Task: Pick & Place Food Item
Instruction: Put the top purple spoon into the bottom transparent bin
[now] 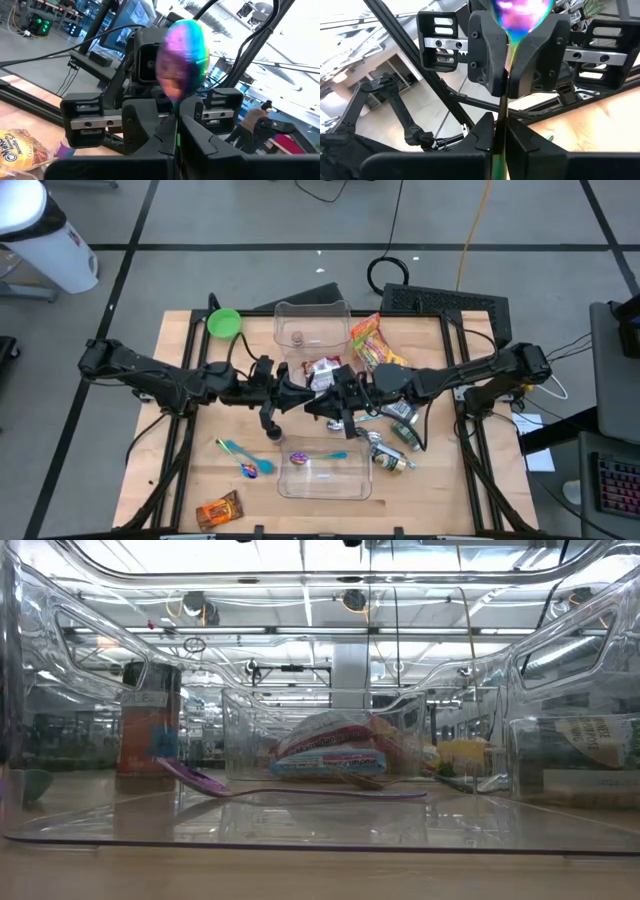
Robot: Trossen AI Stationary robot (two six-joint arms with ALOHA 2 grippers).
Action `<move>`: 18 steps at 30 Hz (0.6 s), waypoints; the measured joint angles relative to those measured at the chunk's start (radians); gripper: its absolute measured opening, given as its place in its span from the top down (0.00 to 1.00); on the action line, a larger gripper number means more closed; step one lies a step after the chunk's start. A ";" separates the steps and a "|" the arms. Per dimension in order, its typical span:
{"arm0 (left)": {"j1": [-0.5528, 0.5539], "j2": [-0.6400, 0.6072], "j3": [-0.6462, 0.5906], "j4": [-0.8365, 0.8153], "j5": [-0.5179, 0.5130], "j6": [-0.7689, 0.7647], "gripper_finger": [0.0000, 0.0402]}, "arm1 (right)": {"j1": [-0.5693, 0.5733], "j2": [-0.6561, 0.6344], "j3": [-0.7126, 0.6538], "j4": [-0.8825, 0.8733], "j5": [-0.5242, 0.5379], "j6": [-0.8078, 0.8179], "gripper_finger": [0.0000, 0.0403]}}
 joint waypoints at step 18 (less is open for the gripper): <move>0.040 -0.020 -0.001 0.117 0.130 -0.020 0.69 | 0.010 -0.138 -0.001 -0.142 -0.016 -0.078 1.00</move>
